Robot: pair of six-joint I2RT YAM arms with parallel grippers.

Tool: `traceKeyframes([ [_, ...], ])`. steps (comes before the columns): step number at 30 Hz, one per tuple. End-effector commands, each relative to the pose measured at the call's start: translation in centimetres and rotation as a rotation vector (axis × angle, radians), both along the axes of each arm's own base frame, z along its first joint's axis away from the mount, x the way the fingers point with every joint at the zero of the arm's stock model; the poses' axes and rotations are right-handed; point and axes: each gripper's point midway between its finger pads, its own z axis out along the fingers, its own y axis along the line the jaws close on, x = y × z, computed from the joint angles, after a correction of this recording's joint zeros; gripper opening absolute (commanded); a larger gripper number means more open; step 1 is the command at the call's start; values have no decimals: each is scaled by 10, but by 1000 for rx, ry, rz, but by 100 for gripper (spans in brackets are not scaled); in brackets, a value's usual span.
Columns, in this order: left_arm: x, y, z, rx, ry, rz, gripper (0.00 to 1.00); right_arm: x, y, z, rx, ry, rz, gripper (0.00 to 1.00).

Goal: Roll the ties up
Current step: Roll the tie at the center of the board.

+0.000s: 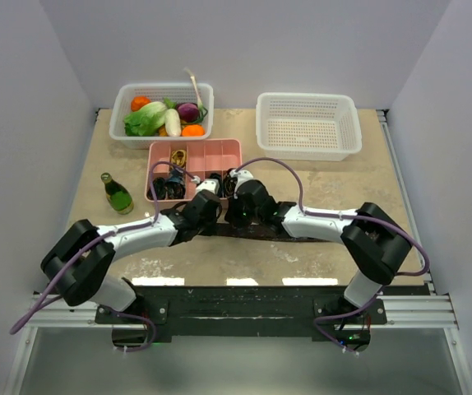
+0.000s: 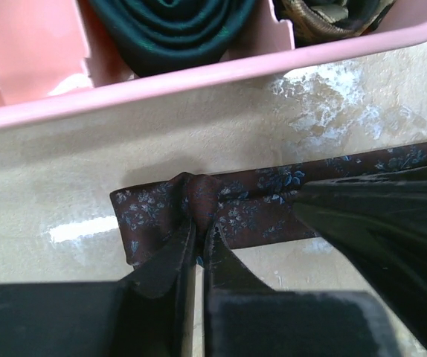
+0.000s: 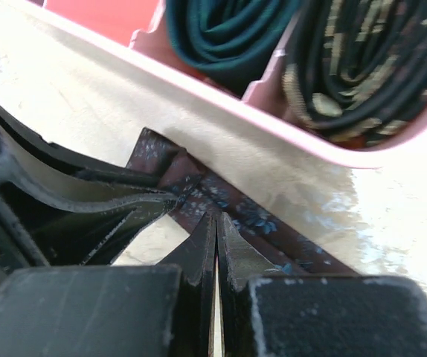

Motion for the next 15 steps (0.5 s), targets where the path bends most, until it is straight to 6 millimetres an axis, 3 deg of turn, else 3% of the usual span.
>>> traceKeyframes([
  [1,12,-13,9,-23,-29,20,18,5,2,23,76,-32,11,0],
  [2,13,-15,10,-27,-30,19,30,3,5,24,93,-22,29,0],
  [6,12,-25,13,-70,-30,-14,48,2,8,21,119,0,48,0],
  [13,10,-33,21,-150,-58,-33,49,1,12,21,138,7,65,0],
  [15,8,-32,21,-164,-60,-23,44,2,13,21,139,8,68,0],
])
